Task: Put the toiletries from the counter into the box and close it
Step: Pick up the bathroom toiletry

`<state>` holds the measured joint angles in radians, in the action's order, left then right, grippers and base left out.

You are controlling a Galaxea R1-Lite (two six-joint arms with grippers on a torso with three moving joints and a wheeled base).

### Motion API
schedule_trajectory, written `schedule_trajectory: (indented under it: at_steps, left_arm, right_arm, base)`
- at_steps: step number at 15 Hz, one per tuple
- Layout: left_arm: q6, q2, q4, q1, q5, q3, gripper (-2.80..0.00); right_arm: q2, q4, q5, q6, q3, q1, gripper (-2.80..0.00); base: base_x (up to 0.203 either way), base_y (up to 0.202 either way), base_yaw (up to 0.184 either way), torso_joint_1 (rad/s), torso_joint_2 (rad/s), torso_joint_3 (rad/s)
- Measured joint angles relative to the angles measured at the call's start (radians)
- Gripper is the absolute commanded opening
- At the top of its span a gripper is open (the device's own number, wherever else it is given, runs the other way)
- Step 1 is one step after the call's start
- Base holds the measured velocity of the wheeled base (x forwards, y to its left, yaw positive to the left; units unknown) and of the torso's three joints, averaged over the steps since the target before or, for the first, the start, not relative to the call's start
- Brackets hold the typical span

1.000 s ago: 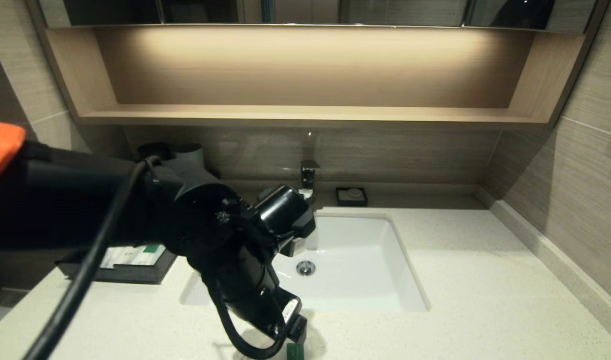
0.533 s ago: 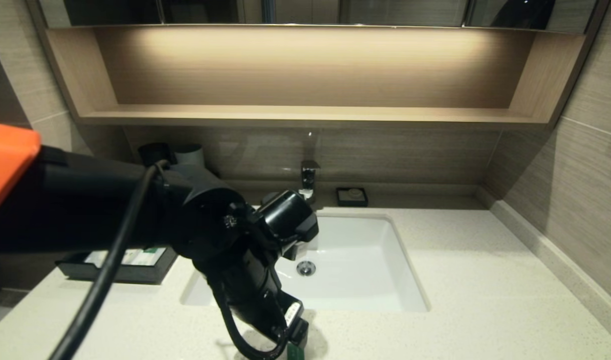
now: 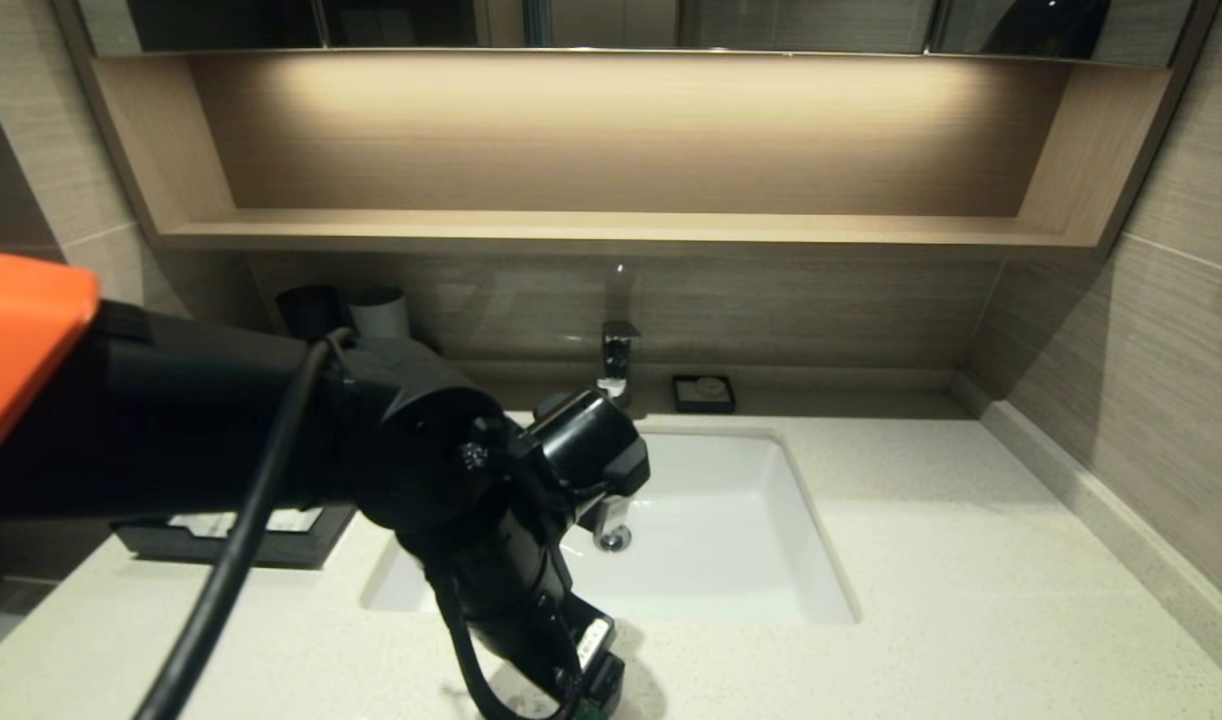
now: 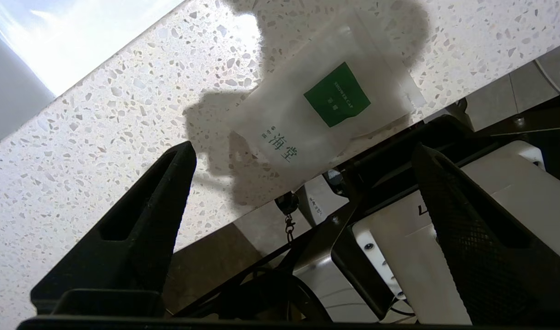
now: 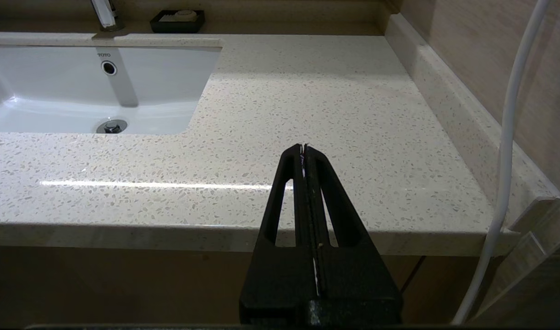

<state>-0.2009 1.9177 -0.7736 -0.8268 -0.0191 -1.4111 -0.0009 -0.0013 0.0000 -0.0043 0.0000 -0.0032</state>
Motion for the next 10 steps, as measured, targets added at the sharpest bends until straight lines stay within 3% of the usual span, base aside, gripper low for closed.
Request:
schedule_trajectory:
  at_steps: [6,10]
  left_arm:
    - [0.051,0.012,0.002,-0.018,-0.001,-0.021,0.0]
    - [0.043,0.061,-0.008,-0.023,0.003,-0.078,0.0]
  right_arm:
    - [0.0,0.0,0.001,0.0,0.0,0.0,-2.8]
    - [0.0,0.0,0.0,0.0,0.0,0.0,-2.8]
  base:
    - [0.0,0.0,0.0,0.0,0.0,0.0]
    - [0.0,0.0,0.0,0.0,0.0,0.0]
